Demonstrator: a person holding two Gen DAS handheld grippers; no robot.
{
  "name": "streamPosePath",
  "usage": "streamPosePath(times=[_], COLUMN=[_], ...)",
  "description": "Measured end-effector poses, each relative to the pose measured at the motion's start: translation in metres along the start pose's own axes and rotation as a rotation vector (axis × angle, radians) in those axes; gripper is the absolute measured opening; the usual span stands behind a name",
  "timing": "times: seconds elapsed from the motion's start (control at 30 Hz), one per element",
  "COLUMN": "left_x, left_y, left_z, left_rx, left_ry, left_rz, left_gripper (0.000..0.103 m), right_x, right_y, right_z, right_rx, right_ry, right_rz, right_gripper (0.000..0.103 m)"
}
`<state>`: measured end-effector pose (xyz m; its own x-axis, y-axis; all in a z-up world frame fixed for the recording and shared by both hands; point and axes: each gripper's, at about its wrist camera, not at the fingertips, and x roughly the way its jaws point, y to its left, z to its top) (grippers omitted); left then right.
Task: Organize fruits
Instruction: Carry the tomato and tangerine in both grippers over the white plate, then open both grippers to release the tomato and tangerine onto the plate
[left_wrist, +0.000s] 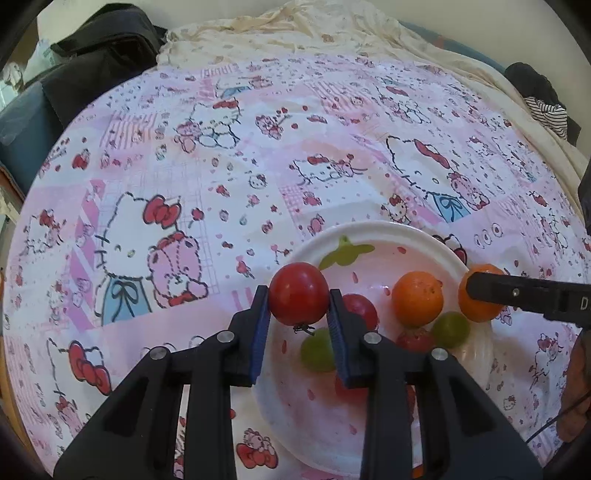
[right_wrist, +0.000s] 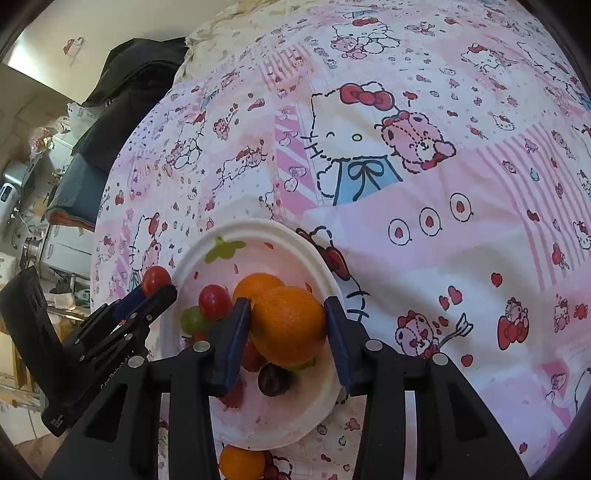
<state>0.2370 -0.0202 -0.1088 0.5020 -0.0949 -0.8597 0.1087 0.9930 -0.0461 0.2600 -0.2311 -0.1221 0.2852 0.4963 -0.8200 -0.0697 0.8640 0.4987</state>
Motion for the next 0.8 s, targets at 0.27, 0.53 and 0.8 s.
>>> streamPosePath(times=[0.27,0.53,0.8], left_x=[0.005,-0.005,-0.021], left_y=[-0.005,-0.003,0.004], left_z=[-0.003,0.001,-0.001], left_rx=[-0.002,-0.024,-0.051], left_ry=[0.041,0.012,-0.008], left_rz=[-0.038,-0.053,-0.035], left_gripper=[0.035,0.081,0.081], right_x=[0.004,-0.006,-0.029], right_y=[0.002,0.007,0.026], right_z=[-0.001,0.002,0.003], right_rx=[0.001,-0.009,-0.092], right_ry=[-0.006,-0.052,-0.135], right_rz=[-0.015,0.019,0.035], right_gripper=[0.052,0.09,0.091])
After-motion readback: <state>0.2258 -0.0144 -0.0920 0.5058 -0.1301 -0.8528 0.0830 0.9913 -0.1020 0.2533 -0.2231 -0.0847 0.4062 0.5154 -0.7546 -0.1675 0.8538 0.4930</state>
